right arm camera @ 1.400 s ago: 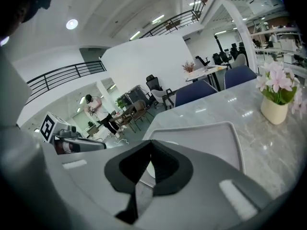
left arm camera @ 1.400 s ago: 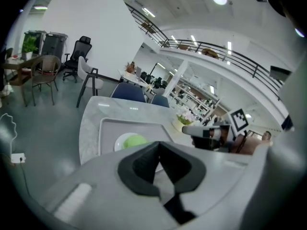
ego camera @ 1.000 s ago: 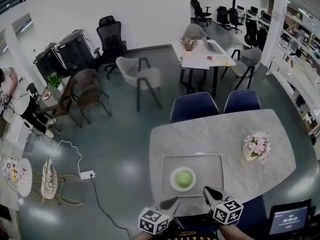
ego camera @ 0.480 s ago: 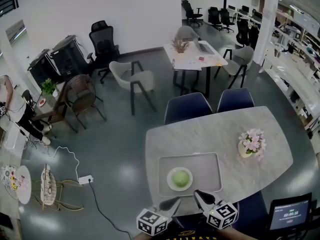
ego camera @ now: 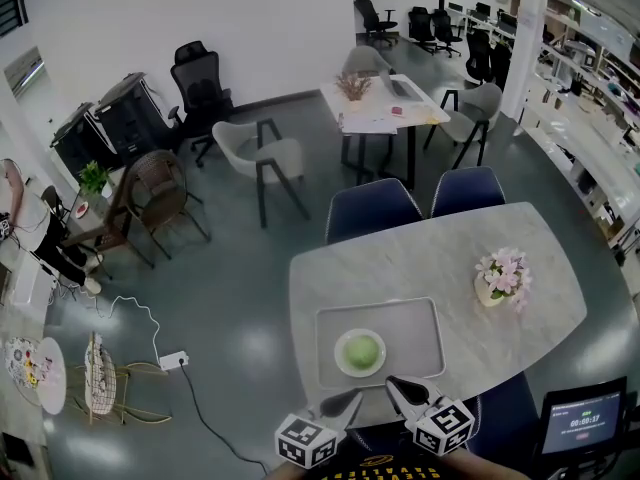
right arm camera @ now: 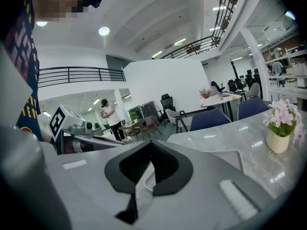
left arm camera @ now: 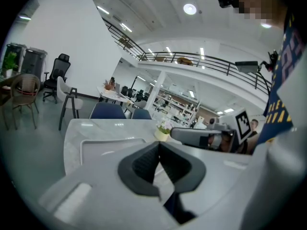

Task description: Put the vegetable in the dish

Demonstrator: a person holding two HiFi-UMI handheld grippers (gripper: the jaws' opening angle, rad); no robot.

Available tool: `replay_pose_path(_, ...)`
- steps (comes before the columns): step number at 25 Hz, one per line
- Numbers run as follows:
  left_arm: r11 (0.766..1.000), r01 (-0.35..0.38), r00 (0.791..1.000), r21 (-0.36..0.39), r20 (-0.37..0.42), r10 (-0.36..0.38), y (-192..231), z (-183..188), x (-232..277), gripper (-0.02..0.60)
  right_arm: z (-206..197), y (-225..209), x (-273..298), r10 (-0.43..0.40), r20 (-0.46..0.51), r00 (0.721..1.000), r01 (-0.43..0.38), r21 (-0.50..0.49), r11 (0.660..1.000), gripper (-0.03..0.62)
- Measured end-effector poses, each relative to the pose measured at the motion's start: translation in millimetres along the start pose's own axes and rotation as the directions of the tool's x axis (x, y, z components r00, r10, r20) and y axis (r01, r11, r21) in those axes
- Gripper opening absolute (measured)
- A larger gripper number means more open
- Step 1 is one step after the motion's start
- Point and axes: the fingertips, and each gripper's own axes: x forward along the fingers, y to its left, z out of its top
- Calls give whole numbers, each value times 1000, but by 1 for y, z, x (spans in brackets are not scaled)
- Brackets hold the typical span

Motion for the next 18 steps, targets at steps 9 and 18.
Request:
replay_pose_path(9, 1000, -12, 1000, -8, -6, 11, 4, -6, 3, 2, -4, -3, 3, -5, -10, 1000, 5, 14, 1000, 6)
replay_pose_path(18, 1000, -12, 1000, -21, -28, 12, 5, -14, 6, 1, -8, -4, 2, -19, -24, 1000, 20, 27, 999, 6)
